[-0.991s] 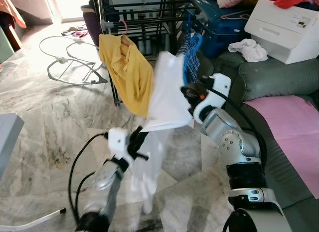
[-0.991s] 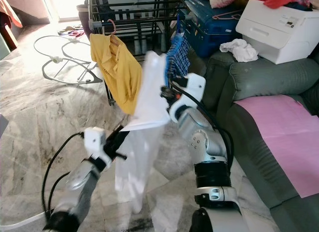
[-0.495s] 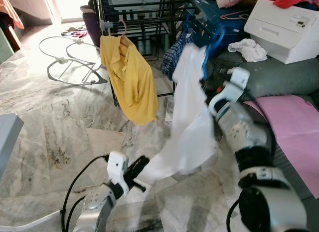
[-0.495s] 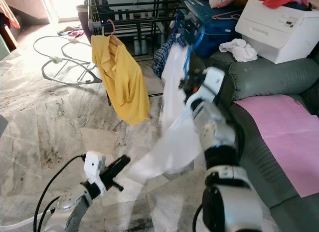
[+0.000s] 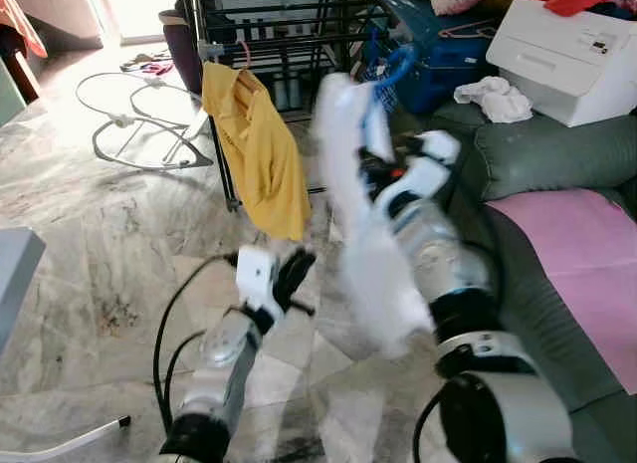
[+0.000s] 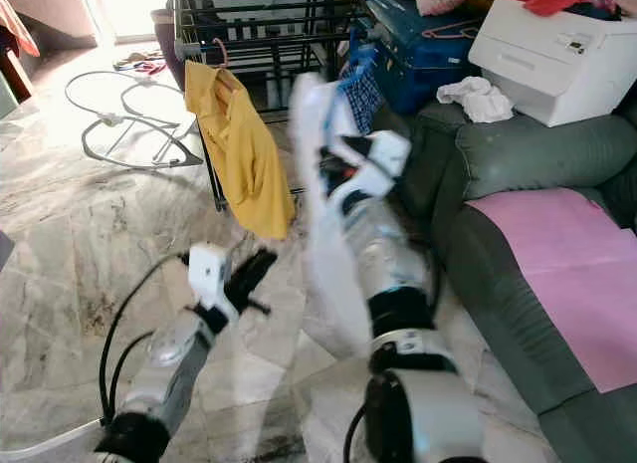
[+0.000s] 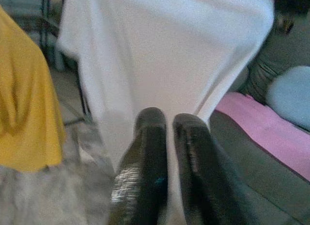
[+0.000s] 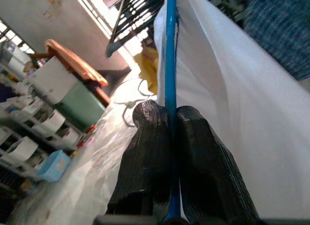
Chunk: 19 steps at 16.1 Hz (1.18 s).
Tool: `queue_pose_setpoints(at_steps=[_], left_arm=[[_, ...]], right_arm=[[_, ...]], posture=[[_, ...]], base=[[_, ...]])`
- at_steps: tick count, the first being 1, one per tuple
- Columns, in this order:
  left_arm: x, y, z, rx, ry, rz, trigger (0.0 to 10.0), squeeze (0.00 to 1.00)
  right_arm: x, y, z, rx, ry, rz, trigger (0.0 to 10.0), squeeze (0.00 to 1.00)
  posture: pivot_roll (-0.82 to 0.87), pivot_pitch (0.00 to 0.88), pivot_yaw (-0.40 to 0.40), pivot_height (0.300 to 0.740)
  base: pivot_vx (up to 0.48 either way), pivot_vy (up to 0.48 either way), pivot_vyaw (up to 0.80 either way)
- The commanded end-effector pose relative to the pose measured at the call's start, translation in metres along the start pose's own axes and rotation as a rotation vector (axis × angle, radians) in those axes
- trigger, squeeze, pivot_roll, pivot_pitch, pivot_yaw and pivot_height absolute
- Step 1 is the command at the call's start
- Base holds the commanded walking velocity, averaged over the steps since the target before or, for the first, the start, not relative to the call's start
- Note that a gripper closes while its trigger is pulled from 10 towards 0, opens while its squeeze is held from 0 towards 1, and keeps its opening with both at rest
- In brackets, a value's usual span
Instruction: Hang hanger
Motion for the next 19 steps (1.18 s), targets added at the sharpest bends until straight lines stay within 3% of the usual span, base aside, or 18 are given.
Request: queue_pose_setpoints(at_steps=[1,3,6,10,16,19], left_arm=[[0.0,0.007,0.003,0.047,-0.005,-0.012,10.0,1.0],[0.001,0.009,0.005,0.069,-0.018,-0.02,10.0,1.0],[0.002,0.013,0.017,0.085,-0.034,-0.097,10.0,1.0],[0.001,-0.008,0.015,-0.019,-0.049,-0.136,10.0,1.0],[-0.004,-0.034,-0.003,-0.065,-0.064,-0.108,10.0,1.0],[-0.006,-0.036,-0.007,-0.062,-0.064,-0.113,10.0,1.0]], right_arm=[[0.017,0.008,0.0,0.021,-0.076,0.006,10.0,0.0],[0.011,0.007,0.002,0.025,-0.077,0.04,10.0,0.0],[0.005,0.006,0.001,0.024,-0.073,0.106,10.0,0.0],[0.005,0.017,-0.007,0.03,-0.086,0.105,10.0,0.0],[0.013,0.033,-0.016,0.029,-0.098,-0.061,10.0,0.0],[0.015,0.04,-0.018,0.036,-0.082,-0.126,10.0,0.0]], posture=[[-0.23,0.031,-0.021,0.74],[-0.23,0.034,-0.017,0.74],[-0.22,0.054,-0.017,0.74],[-0.2,0.06,-0.022,0.74],[-0.22,0.049,-0.04,0.74],[-0.23,0.047,-0.039,0.74]], base=[[0.0,0.0,0.0],[0.0,0.0,0.0],[0.0,0.0,0.0],[0.0,0.0,0.0],[0.0,0.0,0.0],[0.0,0.0,0.0]])
Point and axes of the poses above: a point about 5 cm out from each wrist's last joint towards the gripper, its own z axis pointing back from the gripper into the wrist, its own x axis along the axis of the wrist's last joint, y = z × x, the point moved 1 cm from there along -z, pointing out of the wrist towards the gripper, and after that the axes turned 12 degrees about z, right-handed, at the moved point
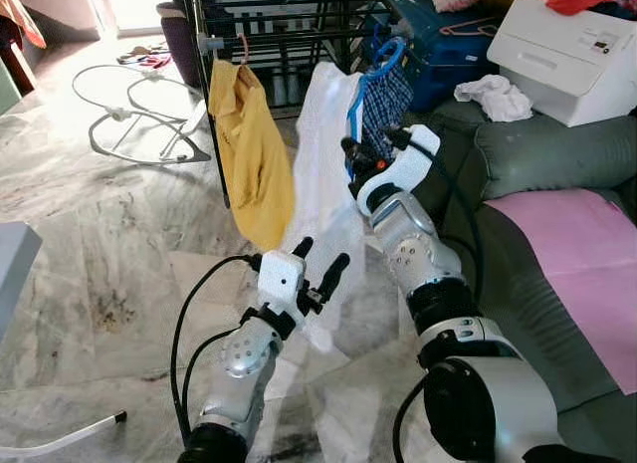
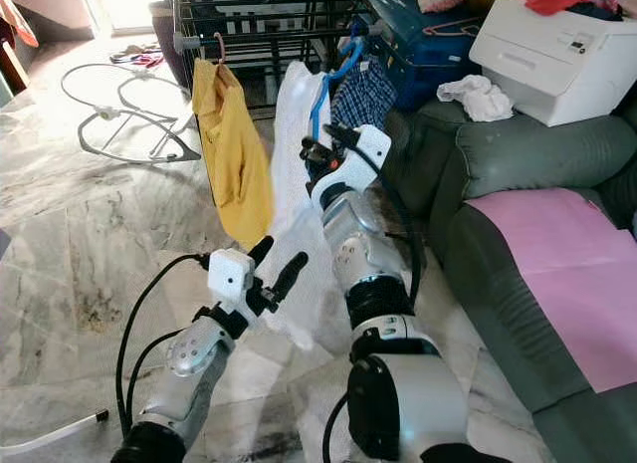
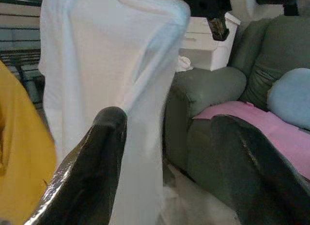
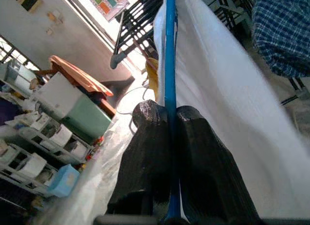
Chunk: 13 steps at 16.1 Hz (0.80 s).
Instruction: Hang hanger
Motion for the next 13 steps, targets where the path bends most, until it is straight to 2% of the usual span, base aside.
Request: queue_pose_setpoints(at_steps=[1,3,6,7,8,10,11,12,13], left_arm=[[0.0,-0.001,-0.003,-0.001,0.002,-0.019,10.0,1.0],[-0.002,0.001,-0.004,0.019,0.011,-0.031,10.0,1.0],[-0.005,0.01,-0.005,0.083,0.032,-0.079,10.0,1.0],[-0.006,0.014,-0.005,0.105,0.037,-0.088,10.0,0.94],[-0.007,0.021,-0.004,0.14,0.053,-0.119,10.0,0.0],[-0.008,0.031,-0.003,0.192,0.061,-0.134,10.0,0.0],[-0.007,0.036,-0.003,0.217,0.061,-0.145,7.7,0.0],[-0.007,0.039,-0.002,0.232,0.058,-0.14,0.0,0.0],[-0.007,0.041,-0.002,0.244,0.055,-0.142,0.0,0.0]], right_arm=[[0.01,0.034,-0.005,0.084,-0.012,-0.092,10.0,0.0],[0.005,0.048,-0.003,0.139,0.056,-0.124,10.0,0.0],[-0.005,0.061,0.011,0.253,0.132,-0.123,10.0,0.0],[-0.006,0.064,0.018,0.311,0.152,-0.108,10.0,0.0],[-0.01,0.064,0.027,0.373,0.185,-0.09,10.0,0.0],[-0.016,0.061,0.041,0.436,0.218,-0.042,10.0,0.0],[-0.018,0.061,0.048,0.464,0.235,-0.033,10.0,0.0],[-0.017,0.061,0.052,0.478,0.239,-0.03,10.0,0.0],[-0.016,0.06,0.056,0.483,0.241,-0.026,10.0,0.0]], posture=[[-0.23,0.046,-0.037,0.74],[-0.23,0.045,-0.036,0.74],[-0.24,0.042,-0.037,0.74],[-0.24,0.039,-0.038,0.74],[-0.25,0.04,-0.039,0.74],[-0.25,0.038,-0.041,0.74],[-0.26,0.036,-0.041,0.74],[-0.26,0.035,-0.042,0.74],[-0.26,0.034,-0.042,0.74]], base=[[0.0,0.0,0.0],[0.0,0.0,0.0],[0.0,0.0,0.0],[0.0,0.0,0.0],[0.0,0.0,0.0],[0.0,0.0,0.0],[0.0,0.0,0.0],[0.0,0.0,0.0],[0.0,0.0,0.0]])
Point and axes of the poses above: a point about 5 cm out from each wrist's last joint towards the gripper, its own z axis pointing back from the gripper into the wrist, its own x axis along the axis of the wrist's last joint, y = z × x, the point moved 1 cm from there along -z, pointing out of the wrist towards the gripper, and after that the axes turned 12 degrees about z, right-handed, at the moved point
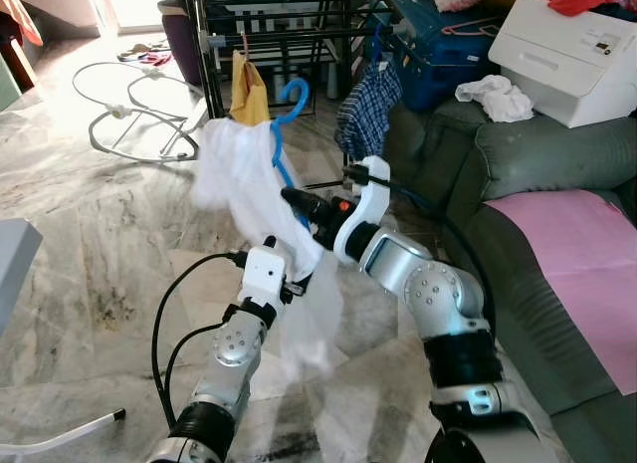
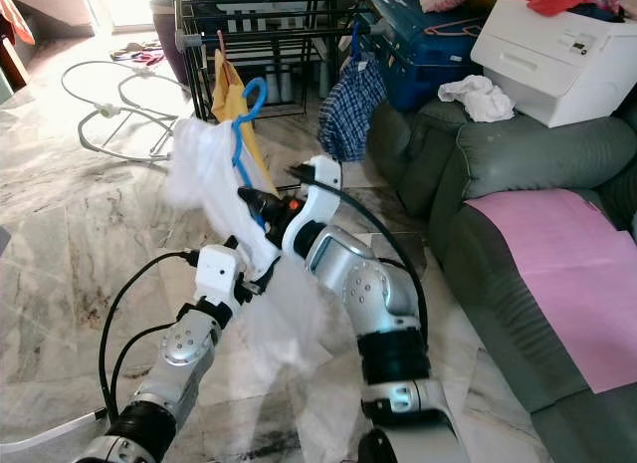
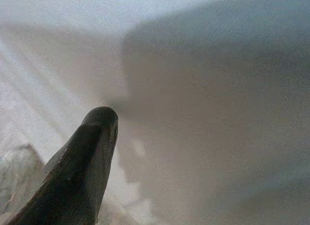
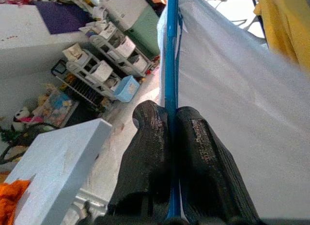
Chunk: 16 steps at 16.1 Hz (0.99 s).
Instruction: Hang hanger
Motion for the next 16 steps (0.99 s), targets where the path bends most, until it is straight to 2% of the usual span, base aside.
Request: queue_pose_setpoints(at_steps=[1,6,12,16], left_arm=[[0.003,0.001,-0.003,0.007,-0.012,-0.013,0.0,0.0],[0.001,0.004,-0.004,0.0,-0.004,-0.002,0.0,0.0],[0.0,0.012,-0.004,0.035,0.003,0.005,0.0,0.0],[-0.001,0.01,-0.004,0.013,0.004,0.017,0.0,0.0]], right_arm=[[0.013,0.017,0.002,0.075,-0.062,0.007,10.0,0.0],[0.018,0.008,0.007,0.022,-0.075,0.049,10.0,0.0],[0.019,0.004,0.008,0.005,-0.072,0.079,10.0,0.0],[0.018,0.003,0.008,-0.008,-0.071,0.095,10.0,0.0]], posture=[[-0.26,0.033,-0.043,0.74],[-0.26,0.028,-0.041,0.74],[-0.25,0.022,-0.044,0.74],[-0.25,0.023,-0.042,0.74]], base=[[0.0,0.0,0.0],[0.0,0.0,0.0],[0.0,0.0,0.0],[0.0,0.0,0.0]])
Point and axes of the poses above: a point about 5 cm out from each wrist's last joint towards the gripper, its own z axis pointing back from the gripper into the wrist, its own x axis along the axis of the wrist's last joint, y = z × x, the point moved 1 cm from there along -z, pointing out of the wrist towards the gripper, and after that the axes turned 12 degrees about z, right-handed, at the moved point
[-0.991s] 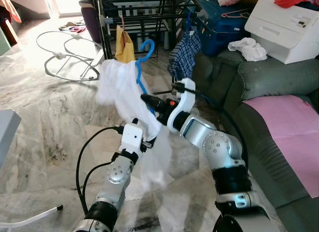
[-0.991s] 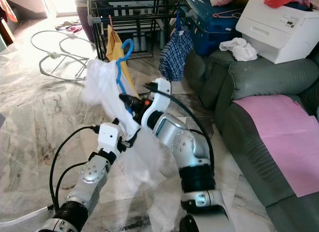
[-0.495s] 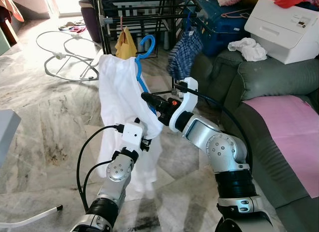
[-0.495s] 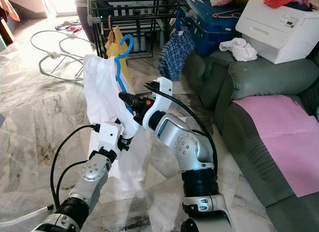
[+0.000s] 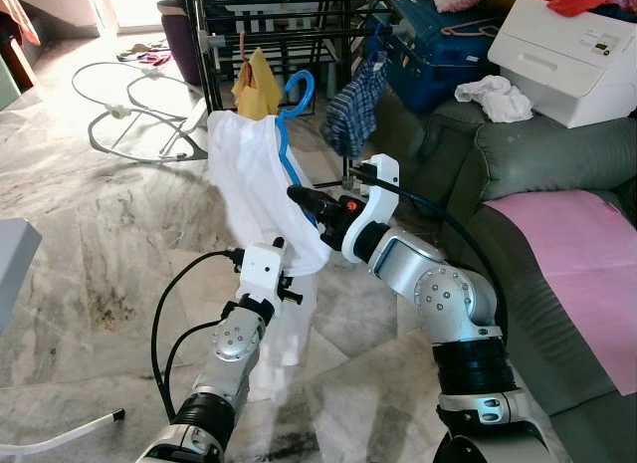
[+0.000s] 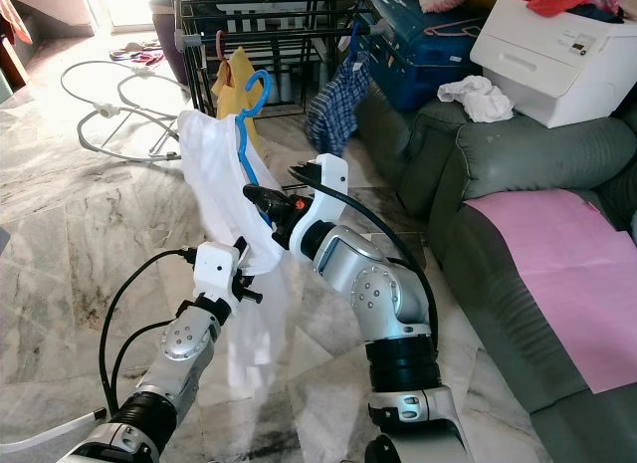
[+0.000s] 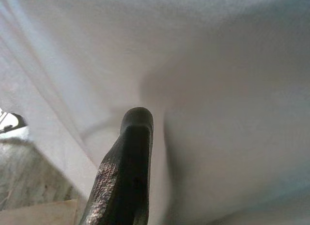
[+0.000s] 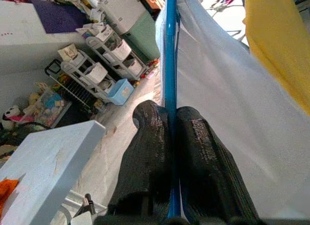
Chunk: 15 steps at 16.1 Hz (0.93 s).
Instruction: Hang hanger
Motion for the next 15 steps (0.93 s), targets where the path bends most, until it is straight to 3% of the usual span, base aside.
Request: queue_pose_setpoints(at_steps=[1,10,15], left_arm=[[0.002,0.003,-0.001,0.007,-0.004,-0.001,0.0,0.0],[0.002,0.011,0.007,0.011,-0.019,-0.005,0.0,0.0],[-0.01,0.006,0.029,-0.067,-0.001,0.023,0.0,0.0]], right_arm=[[0.012,0.008,0.0,0.025,-0.053,0.039,10.0,0.0],[0.015,-0.01,0.001,-0.088,-0.074,0.125,10.0,0.0],[0.016,-0.035,0.002,-0.203,-0.089,0.201,10.0,0.0]], posture=[[-0.25,0.023,-0.043,0.74],[-0.25,0.029,-0.038,0.74],[-0.24,0.039,-0.037,0.74]], base=[[0.0,0.0,0.0],[0.0,0.0,0.0],[0.0,0.0,0.0]])
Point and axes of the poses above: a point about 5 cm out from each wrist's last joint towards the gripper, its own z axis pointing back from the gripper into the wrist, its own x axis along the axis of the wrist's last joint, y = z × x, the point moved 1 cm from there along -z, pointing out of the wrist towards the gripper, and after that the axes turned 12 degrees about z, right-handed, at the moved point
